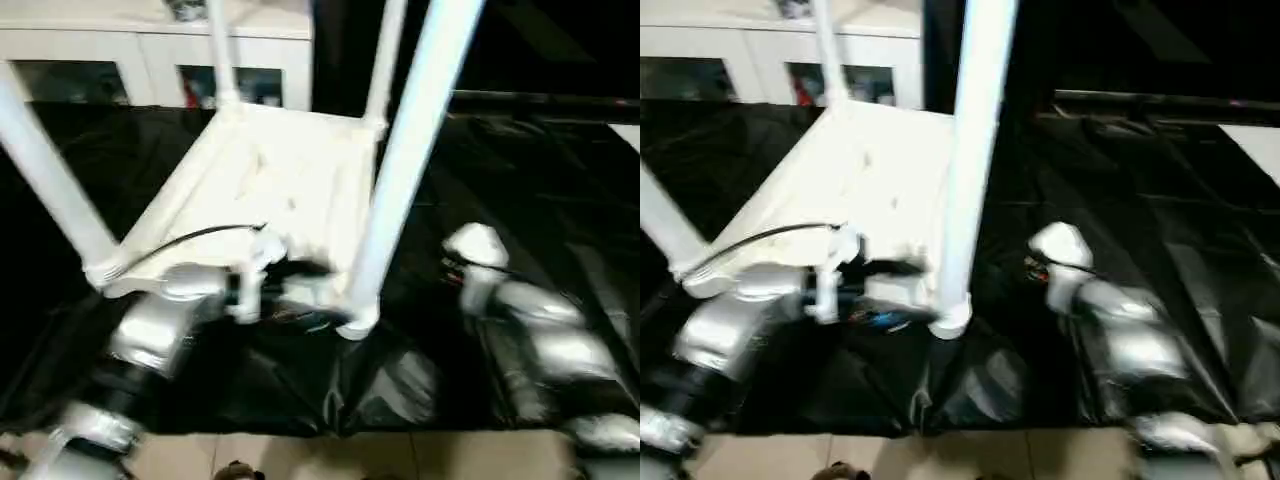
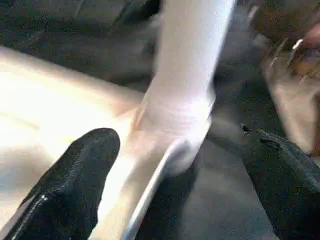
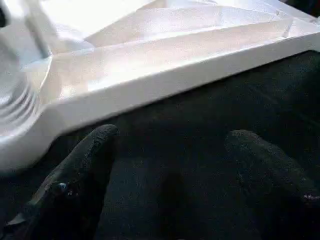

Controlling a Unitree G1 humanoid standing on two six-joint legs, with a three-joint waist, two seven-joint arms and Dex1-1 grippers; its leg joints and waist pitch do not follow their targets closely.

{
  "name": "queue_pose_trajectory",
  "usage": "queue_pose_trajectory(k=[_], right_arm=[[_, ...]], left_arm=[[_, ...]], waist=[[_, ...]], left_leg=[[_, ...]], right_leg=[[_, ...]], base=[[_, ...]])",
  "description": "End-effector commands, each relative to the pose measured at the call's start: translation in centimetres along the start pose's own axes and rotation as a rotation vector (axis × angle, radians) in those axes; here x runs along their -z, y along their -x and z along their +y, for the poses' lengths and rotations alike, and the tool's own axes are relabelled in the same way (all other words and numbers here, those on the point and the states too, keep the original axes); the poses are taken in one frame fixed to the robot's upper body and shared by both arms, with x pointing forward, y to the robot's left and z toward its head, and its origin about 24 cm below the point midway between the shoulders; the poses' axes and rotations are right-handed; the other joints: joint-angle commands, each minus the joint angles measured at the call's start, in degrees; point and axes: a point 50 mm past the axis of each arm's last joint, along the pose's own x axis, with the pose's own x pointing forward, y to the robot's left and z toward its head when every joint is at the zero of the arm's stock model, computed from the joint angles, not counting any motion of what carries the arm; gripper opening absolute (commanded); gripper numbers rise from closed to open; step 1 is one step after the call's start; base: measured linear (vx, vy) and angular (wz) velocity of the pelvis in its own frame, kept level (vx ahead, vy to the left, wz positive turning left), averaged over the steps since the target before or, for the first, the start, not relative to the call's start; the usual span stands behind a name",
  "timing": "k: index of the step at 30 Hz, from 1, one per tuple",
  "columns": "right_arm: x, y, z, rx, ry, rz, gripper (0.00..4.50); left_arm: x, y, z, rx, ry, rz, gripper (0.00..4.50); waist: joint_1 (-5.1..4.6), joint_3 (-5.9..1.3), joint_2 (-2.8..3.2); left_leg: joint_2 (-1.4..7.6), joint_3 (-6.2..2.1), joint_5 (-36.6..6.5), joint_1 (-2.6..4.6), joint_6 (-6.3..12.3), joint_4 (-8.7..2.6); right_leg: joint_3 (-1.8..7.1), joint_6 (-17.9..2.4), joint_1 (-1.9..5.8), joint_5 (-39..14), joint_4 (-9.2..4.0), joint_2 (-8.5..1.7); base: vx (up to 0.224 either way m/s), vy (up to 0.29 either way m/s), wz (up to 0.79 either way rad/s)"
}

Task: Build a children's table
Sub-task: Rotate table base

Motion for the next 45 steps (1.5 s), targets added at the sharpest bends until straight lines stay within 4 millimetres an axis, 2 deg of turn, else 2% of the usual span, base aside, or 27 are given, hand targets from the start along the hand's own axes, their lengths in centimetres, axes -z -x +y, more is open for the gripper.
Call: queue_pose_trajectory(k=[1, 3, 4, 5, 7, 8, 11, 13, 14, 15, 17, 20, 21, 23, 25, 28, 31, 32, 33, 36, 38, 40, 41, 43, 45], right_arm=[[-1.0, 0.3, 0.8, -0.087, 0.012, -0.023, 3.84], [-1.2, 1.1, 1.3, -0.153, 0.007, -0.009, 3.84], [-1.3, 1.7, 1.8, -0.202, 0.005, 0.008, 3.84], [-1.4, 2.0, 2.1, -0.226, 0.006, 0.018, 3.84], [-1.5, 2.4, 2.4, -0.253, 0.004, 0.032, 3.84], [-1.5, 2.6, 2.6, -0.263, 0.002, 0.037, 4.1], [-1.7, 3.2, 3.1, -0.301, -0.02, 0.045, 4.21], [-1.8, 3.5, 3.4, -0.317, -0.033, 0.05, 4.41], [-2.0, 3.8, 3.7, -0.329, -0.041, 0.058, 4.48], [-2.1, 3.9, 3.8, -0.33, -0.042, 0.06, 4.48], [-2.1, 4.0, 3.8, -0.33, -0.043, 0.064, 4.5], [-2.0, 4.2, 3.8, -0.322, -0.043, 0.076, 4.5], [-2.1, 4.2, 3.8, -0.319, -0.047, 0.077, 4.5], [-2.1, 4.3, 3.9, -0.318, -0.053, 0.08, 4.5], [-2.1, 4.3, 3.9, -0.318, -0.055, 0.081, 4.5], [-2.1, 4.4, 4.1, -0.317, -0.06, 0.084, 4.5], [-2.1, 4.4, 4.2, -0.318, -0.062, 0.084, 4.5], [-2.1, 4.4, 4.2, -0.319, -0.064, 0.084, 4.5], [-2.1, 4.4, 4.3, -0.319, -0.066, 0.085, 4.5], [-2.1, 4.4, 4.3, -0.319, -0.068, 0.086, 4.5], [-2.1, 4.4, 4.3, -0.321, -0.069, 0.086, 4.5], [-2.1, 4.4, 4.3, -0.322, -0.069, 0.086, 4.5], [-2.2, 4.3, 4.3, -0.324, -0.069, 0.086, 4.5], [-2.3, 4.1, 4.4, -0.329, -0.065, 0.083, 4.5], [-2.3, 3.9, 4.4, -0.33, -0.061, 0.078, 4.5]], left_arm=[[-0.5, -0.7, 0.3, 0.03, -0.067, 0.049, 4.1], [-0.2, -0.6, 0.7, 0.032, -0.089, 0.09, 3.98], [0.0, -0.6, 1.0, 0.037, -0.106, 0.118, 3.86], [0.0, -0.7, 1.2, 0.03, -0.118, 0.132, 3.76], [0.0, -0.8, 1.7, 0.011, -0.14, 0.144, 3.6], [-0.1, -0.9, 1.8, 0.004, -0.149, 0.145, 3.53], [-0.3, -1.2, 2.3, 0.013, -0.136, 0.13, 3.3], [-0.5, -1.3, 2.6, 0.028, -0.126, 0.122, 3.19], [-0.6, -1.5, 2.8, 0.065, -0.117, 0.135, 3.17], [-0.6, -1.5, 2.8, 0.073, -0.114, 0.138, 3.17], [-0.6, -1.5, 2.9, 0.083, -0.112, 0.141, 2.82], [-0.4, -1.6, 3.0, 0.112, -0.092, 0.154, 2.63], [-0.3, -1.6, 3.0, 0.125, -0.084, 0.164, 2.63], [-0.1, -1.7, 2.9, 0.155, -0.076, 0.194, 2.37], [0.1, -1.7, 3.0, 0.159, -0.084, 0.219, 2.33], [0.3, -1.6, 3.2, 0.151, -0.093, 0.24, 1.96], [0.3, -1.5, 3.3, 0.145, -0.092, 0.242, 1.88], [0.3, -1.3, 3.4, 0.144, -0.086, 0.244, 1.6], [0.3, -1.1, 3.4, 0.148, -0.084, 0.251, 1.51], [0.4, -1.0, 3.5, 0.151, -0.08, 0.26, 1.48], [0.6, -0.9, 3.5, 0.156, -0.077, 0.273, 1.13], [0.7, -0.8, 3.5, 0.161, -0.075, 0.286, 1.04], [0.8, -0.7, 3.4, 0.166, -0.069, 0.296, 0.84], [0.9, -0.6, 3.3, 0.193, -0.036, 0.293, 0.84], [0.9, -0.6, 3.2, 0.209, 0.003, 0.265, 0.54]], waist=[[0.26, -4.02, 0.22], [0.56, -4.15, 0.35], [0.63, -3.97, 0.31], [1.07, -4.22, 0.25], [1.17, -4.14, 0.12], [1.23, -4.22, 0.04], [1.33, -4.14, -0.04], [1.45, -4.21, 0.15], [1.42, -4.16, -0.05], [1.59, -4.18, 0.0], [1.53, -4.16, 0.05], [1.45, -4.17, 0.09], [1.47, -4.17, 0.27], [1.57, -4.25, 0.27], [1.62, -4.23, 0.23], [1.9, -4.22, 0.37], [1.94, -4.18, 0.34], [1.93, -4.17, 0.35], [1.98, -4.17, 0.35], [2.13, -4.18, 0.34], [2.22, -4.2, 0.27], [2.31, -4.13, 0.25], [2.39, -4.18, 0.19], [2.45, -4.15, 0.1], [2.47, -4.22, 0.05]], left_leg=[[2.02, -1.03, -14.71, 1.16, 1.03, -4.1], [2.27, -1.17, -14.57, 1.11, 1.11, -4.12], [2.12, -1.07, -14.54, 1.05, 1.55, -4.14], [2.3, -1.14, -13.98, 1.15, 1.76, -4.01], [2.07, -1.07, -13.5, 0.94, 2.21, -3.97], [2.13, -1.18, -13.0, 0.76, 2.04, -3.93], [2.02, -1.07, -13.13, 0.8, 1.95, -3.84], [2.08, -1.16, -13.13, 0.84, 2.02, -3.81], [2.05, -1.16, -13.1, 0.69, 2.01, -3.83], [1.96, -1.11, -13.0, 0.83, 2.04, -3.78], [2.04, -1.26, -13.02, 0.69, 1.87, -3.86], [2.02, -1.22, -13.4, 0.82, 1.65, -3.8], [2.07, -1.28, -13.25, 0.82, 1.62, -3.82], [2.23, -1.3, -13.28, 0.92, 1.56, -3.85], [2.2, -1.31, -13.39, 0.95, 1.6, -3.84], [2.19, -1.31, -13.54, 0.97, 1.52, -3.82], [2.22, -1.37, -13.74, 0.96, 1.36, -3.87], [2.22, -1.36, -13.87, 0.97, 1.29, -3.88], [2.22, -1.35, -14.04, 1.05, 1.27, -3.86], [2.28, -1.38, -14.1, 1.03, 1.2, -3.92], [2.32, -1.38, -13.99, 1.07, 1.2, -3.9], [2.31, -1.35, -14.13, 1.09, 1.21, -3.88], [2.27, -1.33, -13.93, 1.09, 1.22, -3.87], [2.3, -1.36, -13.68, 1.12, 1.24, -3.91], [2.31, -1.35, -12.67, 0.94, 1.39, -3.88]], right_leg=[[2.66, -9.53, 2.61, -17.04, -4.68, -3.64], [2.61, -10.09, 2.62, -16.56, -4.49, -3.89], [2.64, -9.83, 2.56, -16.63, -4.87, -3.63], [2.71, -9.73, 2.74, -15.21, -4.52, -3.8], [2.66, -9.31, 2.78, -14.82, -4.75, -3.61], [2.58, -9.75, 2.83, -14.49, -4.55, -3.96], [2.53, -10.1, 2.8, -15.6, -4.79, -4.0], [2.5, -10.12, 2.8, -16.0, -4.78, -4.12], [2.5, -10.01, 2.84, -15.98, -4.88, -4.14], [2.49, -9.65, 2.82, -16.57, -5.04, -4.08], [2.43, -9.68, 2.9, -16.76, -4.97, -4.25], [2.41, -10.11, 2.81, -16.95, -5.04, -4.29], [2.42, -10.2, 2.84, -16.66, -4.98, -4.31], [2.44, -10.7, 2.86, -15.72, -4.89, -4.37], [2.42, -10.77, 2.86, -15.45, -4.88, -4.29], [2.42, -10.94, 2.95, -15.03, -4.87, -4.36], [2.42, -10.88, 3.0, -15.62, -4.89, -4.48], [2.42, -10.96, 2.98, -15.85, -4.93, -4.5], [2.42, -10.97, 2.95, -16.14, -4.99, -4.51], [2.42, -10.96, 2.97, -16.15, -4.98, -4.48], [2.43, -11.15, 2.96, -15.69, -4.89, -4.54], [2.45, -11.03, 2.92, -16.39, -4.96, -4.6], [2.45, -10.92, 2.94, -16.5, -4.98, -4.6], [2.43, -10.77, 2.91, -16.57, -4.93, -4.58], [2.46, -11.1, 3.01, -15.25, -4.71, -4.64]], base=[[0.0, 0.0, 0.0], [0.0, 0.0, 0.0], [0.0, 0.0, 0.0], [0.0, 0.0, 0.0], [0.0, 0.0, 0.0], [0.0, 0.0, 0.0], [0.0, 0.0, 0.0], [0.0, 0.0, 0.0], [0.0, 0.0, 0.0], [0.0, 0.0, 0.0], [0.0, 0.0, 0.0], [0.0, 0.0, 0.0], [0.0, 0.0, 0.0], [0.0, 0.0, 0.0], [0.0, 0.0, 0.0], [0.0, 0.0, 0.0], [0.0, 0.0, 0.0], [0.0, 0.0, 0.0], [0.0, 0.0, 0.0], [0.0, 0.0, 0.0], [0.0, 0.0, 0.0], [0.0, 0.0, 0.0], [0.0, 0.0, 0.0], [0.0, 0.0, 0.0], [0.0, 0.0, 0.0]])
